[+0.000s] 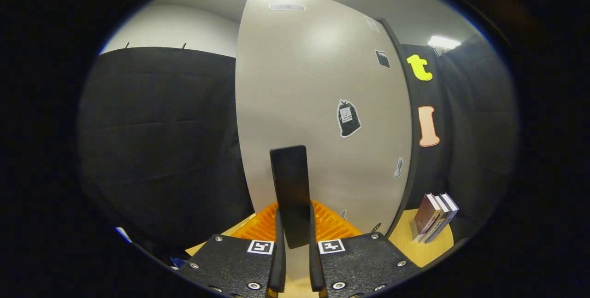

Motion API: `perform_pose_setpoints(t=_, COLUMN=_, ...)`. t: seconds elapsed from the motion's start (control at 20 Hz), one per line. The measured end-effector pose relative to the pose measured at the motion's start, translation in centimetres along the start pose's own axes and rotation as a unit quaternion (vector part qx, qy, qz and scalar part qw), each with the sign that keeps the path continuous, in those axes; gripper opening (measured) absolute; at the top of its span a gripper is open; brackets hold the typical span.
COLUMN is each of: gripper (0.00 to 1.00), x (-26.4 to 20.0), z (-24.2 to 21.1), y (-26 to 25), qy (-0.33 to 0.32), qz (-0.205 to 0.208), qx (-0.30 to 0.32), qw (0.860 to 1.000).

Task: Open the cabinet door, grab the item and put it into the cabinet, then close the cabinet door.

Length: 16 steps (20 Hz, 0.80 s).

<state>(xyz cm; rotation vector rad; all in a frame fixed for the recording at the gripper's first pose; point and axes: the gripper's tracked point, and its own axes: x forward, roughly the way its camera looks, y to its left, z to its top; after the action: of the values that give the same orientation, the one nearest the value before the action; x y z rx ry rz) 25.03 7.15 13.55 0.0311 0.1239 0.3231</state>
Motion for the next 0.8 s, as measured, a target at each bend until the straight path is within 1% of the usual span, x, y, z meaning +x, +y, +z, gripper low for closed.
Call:
perform_pose_setpoints(t=0.35, gripper=0.20, x=-3.7, z=0.1, y=-2.4, qy=-0.008, qz=-0.024, qx=0.004, qw=1.000)
perform_pose_setpoints(t=0.8, gripper=0.19, x=-6.3, z=0.0, y=-5.9, qy=-0.011, qz=-0.078, qx=0.000, qw=0.997)
